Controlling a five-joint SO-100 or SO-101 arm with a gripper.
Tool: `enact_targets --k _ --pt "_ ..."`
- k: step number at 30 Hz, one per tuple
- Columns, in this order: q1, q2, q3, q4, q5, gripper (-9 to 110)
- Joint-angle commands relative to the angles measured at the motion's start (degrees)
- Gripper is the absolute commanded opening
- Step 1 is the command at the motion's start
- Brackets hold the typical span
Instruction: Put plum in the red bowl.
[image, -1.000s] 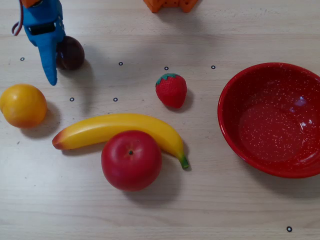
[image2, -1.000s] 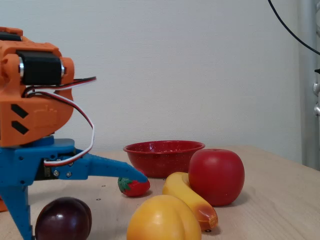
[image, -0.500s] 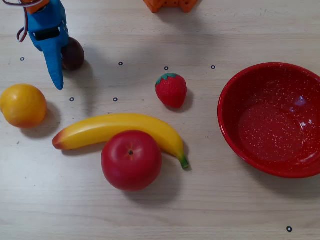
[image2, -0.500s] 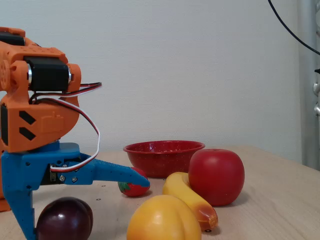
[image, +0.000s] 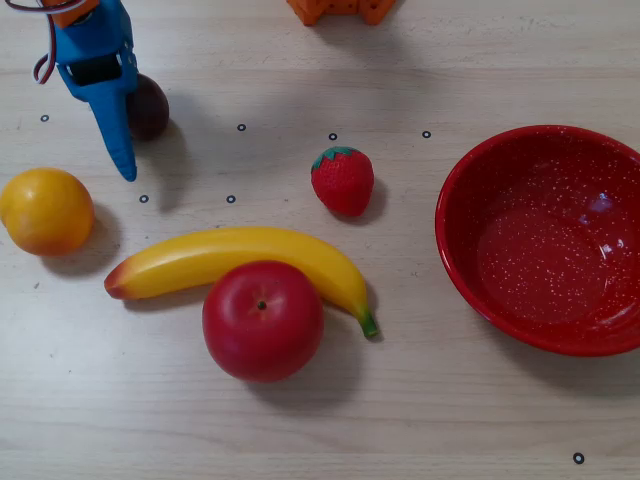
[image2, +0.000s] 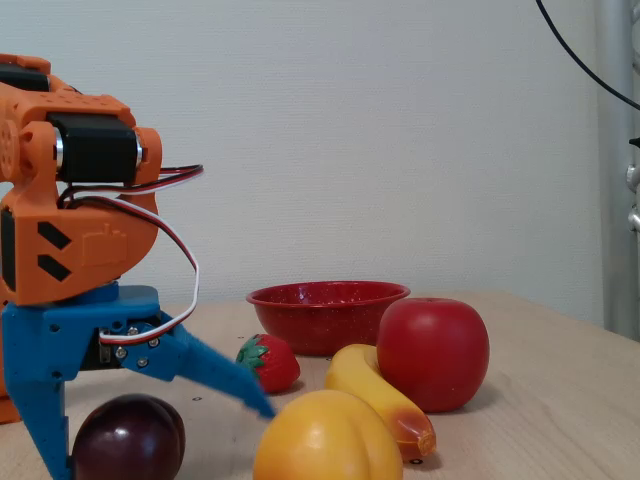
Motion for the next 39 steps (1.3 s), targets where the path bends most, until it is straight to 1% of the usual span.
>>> enact_targets --k 1,3,8,22,25,28,29,34,39 --pt "0.18 2.9 -3.69 2.2 -0.26 48" --pt "0.18 2.81 -3.96 2.55 0.26 42" --pt "0.18 2.81 -3.96 2.81 1.32 33" --pt "0.26 2.46 -4.57 2.99 1.76 23" --pt "0.35 2.46 -4.66 2.99 1.41 15" --pt "0.53 2.46 -4.83 2.9 0.79 2" --pt "0.53 2.55 -5.01 2.9 0.62 0" --pt "0.35 2.81 -8.7 7.03 0.18 0" --pt "1.85 3.96 -21.45 19.6 -3.52 0"
